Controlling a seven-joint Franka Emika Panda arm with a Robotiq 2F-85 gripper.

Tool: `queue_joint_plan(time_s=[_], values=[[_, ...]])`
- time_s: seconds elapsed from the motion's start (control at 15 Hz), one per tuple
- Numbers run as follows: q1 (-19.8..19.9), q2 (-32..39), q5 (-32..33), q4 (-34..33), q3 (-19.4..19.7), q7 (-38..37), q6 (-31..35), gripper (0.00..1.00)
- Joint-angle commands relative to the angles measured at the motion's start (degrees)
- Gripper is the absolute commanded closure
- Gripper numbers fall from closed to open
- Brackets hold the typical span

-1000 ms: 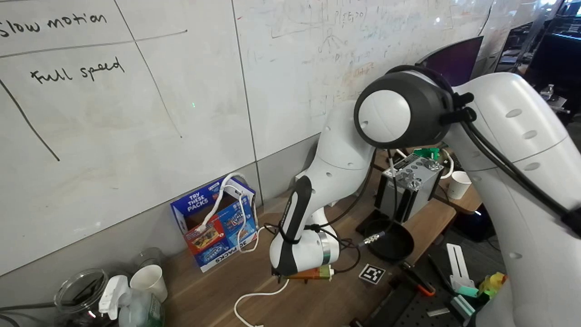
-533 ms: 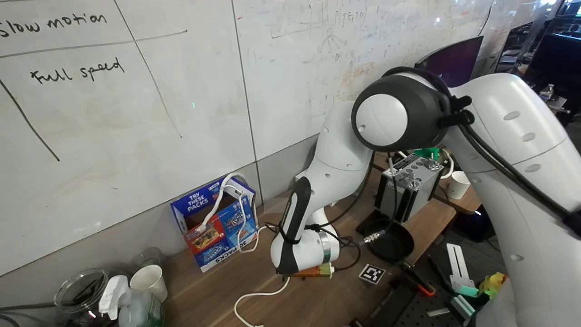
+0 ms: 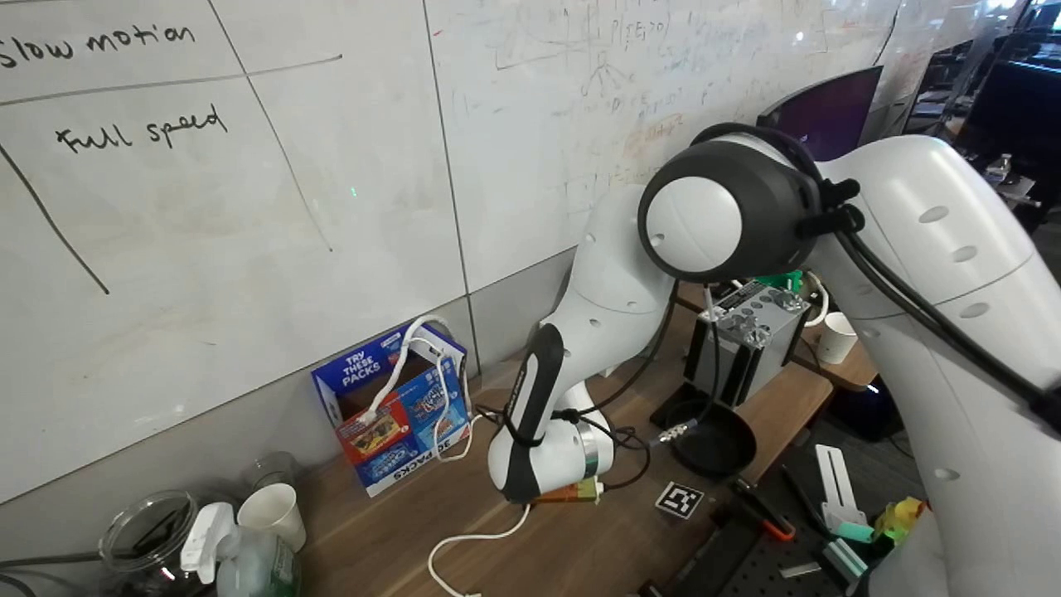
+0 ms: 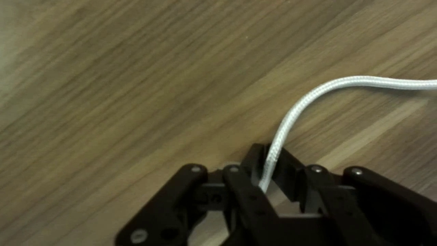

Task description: Put the strings in the blue box

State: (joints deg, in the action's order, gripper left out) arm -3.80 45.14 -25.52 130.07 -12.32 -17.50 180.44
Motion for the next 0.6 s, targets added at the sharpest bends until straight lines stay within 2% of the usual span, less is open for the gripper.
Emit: queue_joint_plan(time_s=[0.0,0.07,0.53], values=[[-1.3,1.0,1.7,-0.9,1.9,-1.1,0.5,0.96],[-1.6,0.8,1.9,-0.8,2.2,-1.0,0.5,0.92],[1.3,-4.9,2.0,0.6,1.5,-0.3,1.4,0.92]])
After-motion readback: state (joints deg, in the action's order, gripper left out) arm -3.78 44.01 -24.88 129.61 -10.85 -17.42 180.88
